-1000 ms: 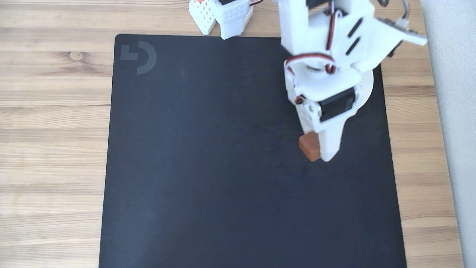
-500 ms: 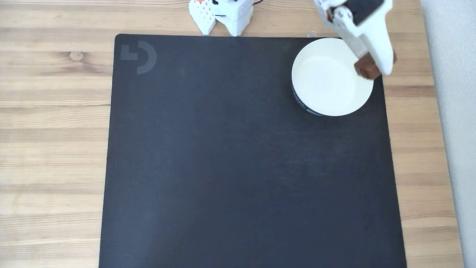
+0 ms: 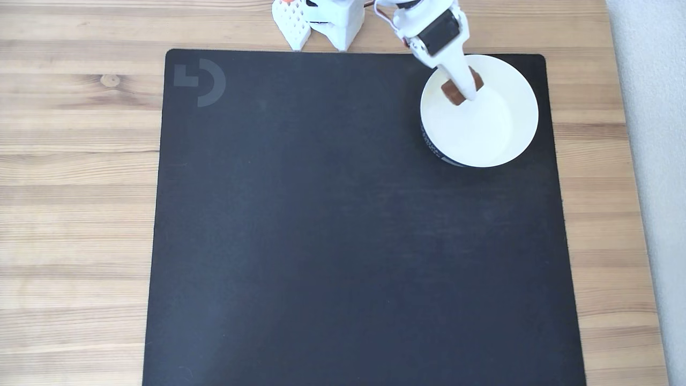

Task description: Pick up the toy and place it on the plate

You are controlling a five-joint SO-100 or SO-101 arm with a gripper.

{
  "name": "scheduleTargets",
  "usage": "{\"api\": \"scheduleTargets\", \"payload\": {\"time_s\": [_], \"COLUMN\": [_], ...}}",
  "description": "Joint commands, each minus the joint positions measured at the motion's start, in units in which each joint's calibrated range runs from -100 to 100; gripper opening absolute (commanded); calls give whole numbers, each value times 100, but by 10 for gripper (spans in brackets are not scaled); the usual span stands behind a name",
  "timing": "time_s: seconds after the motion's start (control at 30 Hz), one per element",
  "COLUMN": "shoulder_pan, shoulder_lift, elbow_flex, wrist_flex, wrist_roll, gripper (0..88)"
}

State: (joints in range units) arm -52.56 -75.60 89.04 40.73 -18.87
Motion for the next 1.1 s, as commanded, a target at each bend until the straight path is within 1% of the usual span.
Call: {"api": "scheduleTargets", "payload": {"time_s": [0.0, 0.13, 0.3, 0.37, 0.4, 0.43, 0.47, 0.93, 1.0, 1.03, 1.07], "shoulder_pan": [49, 275, 333, 333, 333, 308, 308, 308, 317, 333, 358], "shoulder_lift": [-347, -480, -480, -480, -480, -480, -480, -489, -489, -489, -489], "elbow_flex": [113, 168, 113, 104, 104, 104, 95, 77, -22, -112, -283], "wrist_flex": [-111, -111, -111, -102, -85, -77, -77, -119, -119, -119, -119], "wrist_roll": [-18, -13, -8, -3, 8, 13, 18, -13, 8, 18, 23], "gripper": [30, 30, 42, 94, 141, 209, 215, 202, 181, 152, 85]}}
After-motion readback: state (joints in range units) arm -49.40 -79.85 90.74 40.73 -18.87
